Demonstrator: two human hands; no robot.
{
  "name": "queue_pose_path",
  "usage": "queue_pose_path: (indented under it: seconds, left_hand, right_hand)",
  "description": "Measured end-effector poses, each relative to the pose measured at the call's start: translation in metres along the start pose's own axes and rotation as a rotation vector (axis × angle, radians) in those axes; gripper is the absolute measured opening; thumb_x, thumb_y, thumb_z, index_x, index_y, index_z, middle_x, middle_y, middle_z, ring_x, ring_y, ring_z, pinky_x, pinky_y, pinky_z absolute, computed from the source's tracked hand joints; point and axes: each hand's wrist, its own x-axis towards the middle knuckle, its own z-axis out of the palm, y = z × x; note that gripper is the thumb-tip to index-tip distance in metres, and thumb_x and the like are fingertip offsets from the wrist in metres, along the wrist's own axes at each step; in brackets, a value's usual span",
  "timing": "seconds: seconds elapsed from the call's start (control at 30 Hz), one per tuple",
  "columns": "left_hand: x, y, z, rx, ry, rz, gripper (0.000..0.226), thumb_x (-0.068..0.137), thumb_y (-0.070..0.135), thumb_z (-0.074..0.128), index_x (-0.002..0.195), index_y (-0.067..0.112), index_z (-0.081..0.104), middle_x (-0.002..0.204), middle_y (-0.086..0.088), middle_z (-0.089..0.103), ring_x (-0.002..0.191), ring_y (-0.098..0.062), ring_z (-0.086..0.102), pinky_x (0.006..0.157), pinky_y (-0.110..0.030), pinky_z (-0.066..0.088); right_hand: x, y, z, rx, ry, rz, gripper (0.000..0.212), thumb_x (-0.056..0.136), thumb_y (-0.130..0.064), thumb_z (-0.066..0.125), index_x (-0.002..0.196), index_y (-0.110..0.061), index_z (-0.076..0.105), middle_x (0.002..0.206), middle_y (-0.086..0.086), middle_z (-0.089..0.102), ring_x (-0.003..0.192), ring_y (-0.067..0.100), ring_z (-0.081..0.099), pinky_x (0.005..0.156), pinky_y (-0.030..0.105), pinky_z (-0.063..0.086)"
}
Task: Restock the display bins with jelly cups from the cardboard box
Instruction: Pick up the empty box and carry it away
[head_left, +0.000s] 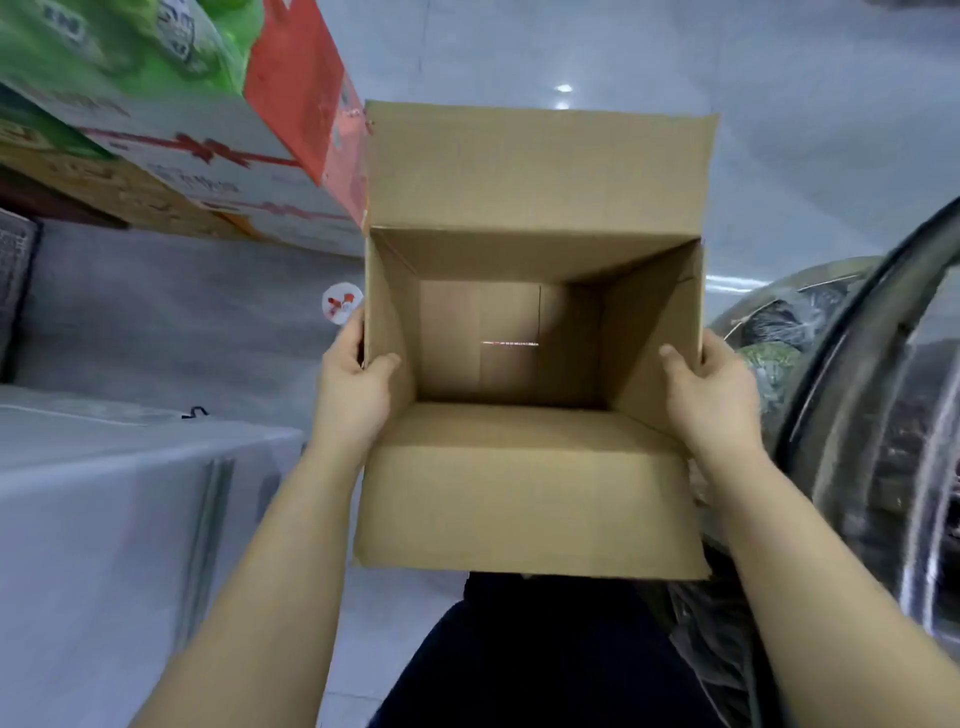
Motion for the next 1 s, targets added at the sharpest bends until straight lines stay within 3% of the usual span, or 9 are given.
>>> queue_pose_path:
  seconds: [0.07,0.2,0.37,0.47,0.57,0.7,0.9,1.0]
  left_hand:
    - [0.015,0.046,-0.001,-0.044,0.01,0.038,0.049,0.08,-0.007,0.047,0.115,0.026,0.059,0.104,0.005,0.066,0.093,-0.007,0.06,0.085,-0.023,0.046]
    - [0.058,0.124,0.018,-0.095,-0.014,0.111,0.048,0.079,-0.011,0.047,0.101,0.031,0.058,0.092,0.012,0.065,0.092,-0.012,0.059,0.081,-0.024,0.047]
    - [0.125,0.219,0.062,-0.064,-0.07,0.185,0.053,0.078,-0.008,0.046,0.101,0.038,0.061,0.096,0.014,0.067,0.096,-0.013,0.061,0.092,-0.035,0.046]
    - [0.164,0.276,0.094,-0.037,-0.104,0.198,0.052,0.077,-0.003,0.048,0.109,0.035,0.061,0.096,0.016,0.066,0.097,-0.013,0.062,0.089,-0.032,0.048]
    - [0.202,0.33,0.13,-0.032,-0.129,0.231,0.047,0.072,0.001,0.05,0.1,0.038,0.059,0.093,0.016,0.065,0.091,-0.009,0.062,0.082,-0.028,0.047]
    - [0.265,0.386,0.195,-0.059,-0.172,0.238,0.044,0.077,-0.006,0.052,0.113,0.019,0.052,0.11,-0.006,0.064,0.104,-0.026,0.061,0.09,-0.04,0.048]
    - [0.354,0.481,0.329,-0.078,-0.37,0.269,0.042,0.069,-0.001,0.054,0.093,0.034,0.059,0.101,0.005,0.068,0.099,-0.019,0.064,0.081,-0.033,0.051]
    - [0.388,0.536,0.398,-0.038,-0.488,0.257,0.047,0.07,0.0,0.055,0.1,0.036,0.061,0.105,0.006,0.068,0.094,-0.014,0.066,0.077,-0.031,0.052]
  right_hand:
    - [0.012,-0.031,-0.025,0.077,0.011,-0.032,0.019,0.09,-0.023,0.05,0.105,-0.021,0.061,0.091,0.004,0.068,0.089,0.029,0.063,0.079,0.041,0.051]
    - [0.051,-0.075,-0.061,0.179,0.03,-0.053,0.036,0.087,-0.013,0.049,0.12,-0.028,0.054,0.087,-0.009,0.064,0.086,0.02,0.062,0.077,0.032,0.049]
    - [0.124,-0.115,-0.103,0.234,0.106,-0.041,0.038,0.089,-0.008,0.043,0.122,-0.023,0.052,0.101,0.006,0.067,0.094,0.03,0.06,0.083,0.042,0.049]
    - [0.172,-0.138,-0.137,0.244,0.152,-0.014,0.037,0.088,-0.008,0.043,0.12,-0.023,0.053,0.108,0.005,0.066,0.098,0.031,0.058,0.085,0.041,0.048]
    - [0.222,-0.158,-0.173,0.248,0.185,-0.005,0.036,0.088,-0.008,0.044,0.119,-0.022,0.055,0.108,0.007,0.066,0.098,0.031,0.059,0.084,0.041,0.048]
    - [0.294,-0.17,-0.213,0.274,0.248,0.033,0.036,0.087,-0.009,0.044,0.119,-0.022,0.054,0.107,0.006,0.066,0.098,0.03,0.058,0.083,0.042,0.049]
    - [0.412,-0.171,-0.274,0.357,0.375,0.161,0.029,0.088,-0.007,0.043,0.101,-0.032,0.053,0.091,-0.005,0.063,0.091,0.026,0.061,0.081,0.044,0.052]
    - [0.461,-0.172,-0.312,0.409,0.47,0.249,0.029,0.09,-0.009,0.043,0.108,-0.028,0.055,0.091,-0.006,0.065,0.087,0.023,0.062,0.079,0.044,0.053]
